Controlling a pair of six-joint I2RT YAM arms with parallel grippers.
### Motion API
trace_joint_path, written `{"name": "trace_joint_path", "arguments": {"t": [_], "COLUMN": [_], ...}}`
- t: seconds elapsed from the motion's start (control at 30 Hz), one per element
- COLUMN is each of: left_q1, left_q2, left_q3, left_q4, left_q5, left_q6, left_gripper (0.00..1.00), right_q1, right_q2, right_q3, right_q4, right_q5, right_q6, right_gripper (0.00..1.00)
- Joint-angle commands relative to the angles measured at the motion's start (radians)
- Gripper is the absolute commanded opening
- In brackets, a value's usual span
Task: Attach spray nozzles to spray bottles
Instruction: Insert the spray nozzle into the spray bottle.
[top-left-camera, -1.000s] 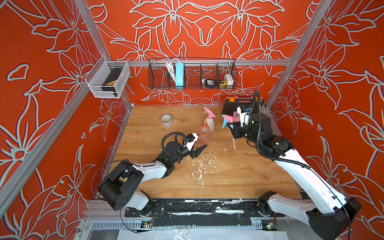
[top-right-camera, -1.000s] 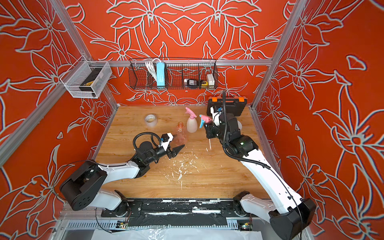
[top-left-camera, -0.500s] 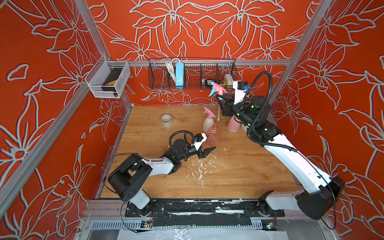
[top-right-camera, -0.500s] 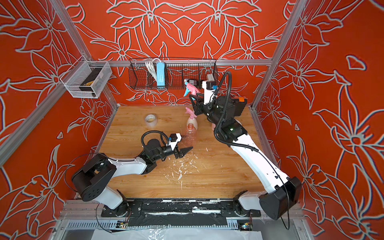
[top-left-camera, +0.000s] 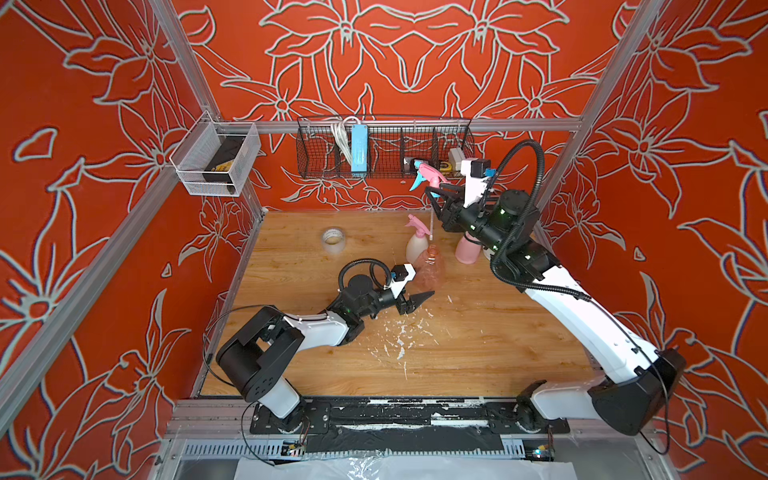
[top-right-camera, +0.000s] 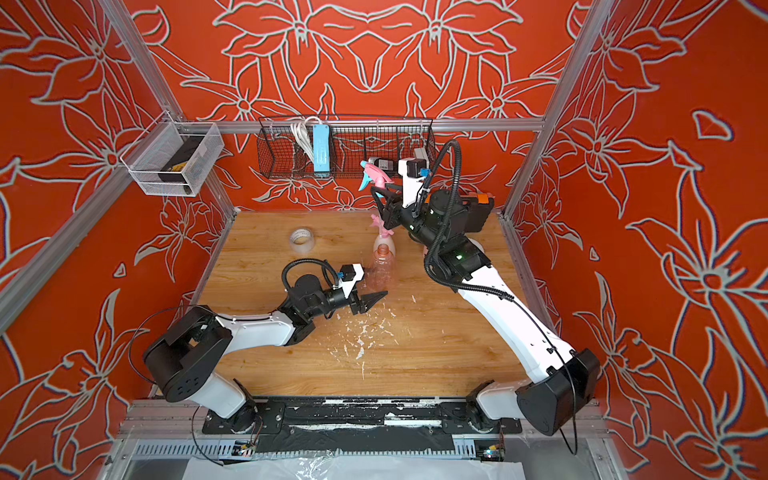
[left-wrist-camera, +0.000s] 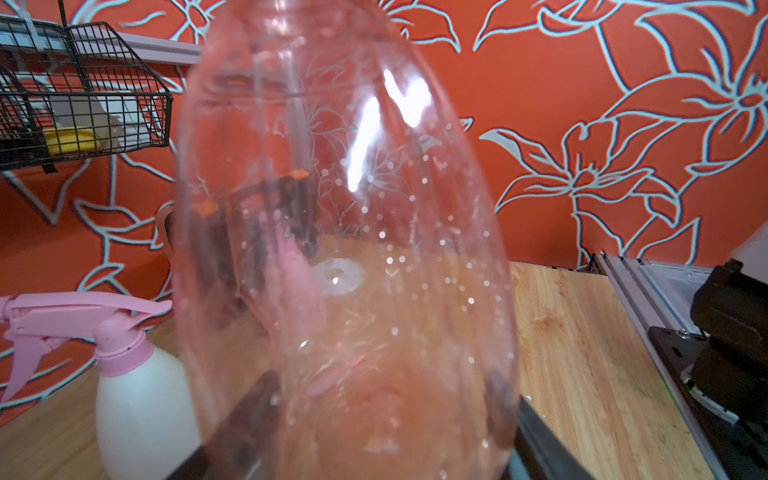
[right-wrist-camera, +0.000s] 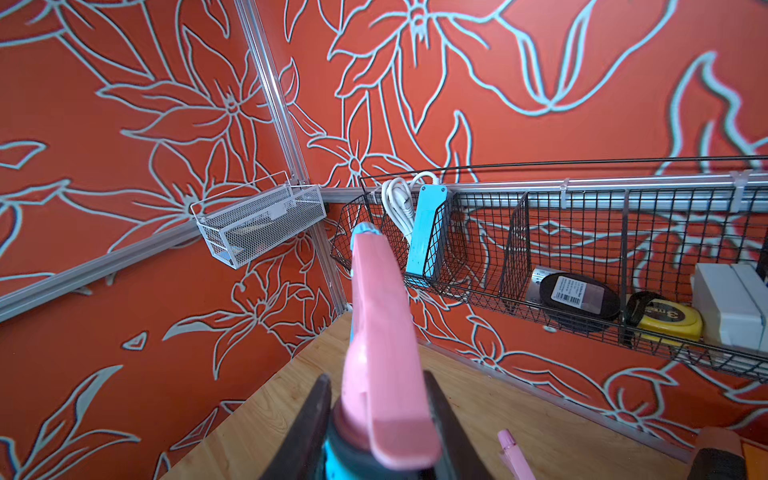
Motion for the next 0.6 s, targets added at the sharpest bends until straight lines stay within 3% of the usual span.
{"name": "trace_joint_path", "arguments": {"t": [0.0,0.57], "left_q1": [-0.003,0.001], "left_q2": [0.002,0.018], "left_q3": [0.025,0.029], "left_q4": [0.023,0.067], "left_q5": [0.015,0.024], "left_q6": [0.014,-0.053], "left_gripper": [0.50,0.49], "right_q1": [0.007,0.009], "right_q2": [-0.034,-0.091], "right_q3": [-0.023,-0.081], "right_q4": [0.026,0.033], "right_q5": [-0.017,-0.014], "right_q6": [0.001,-0.015], "right_gripper": [0.16,0.17]}}
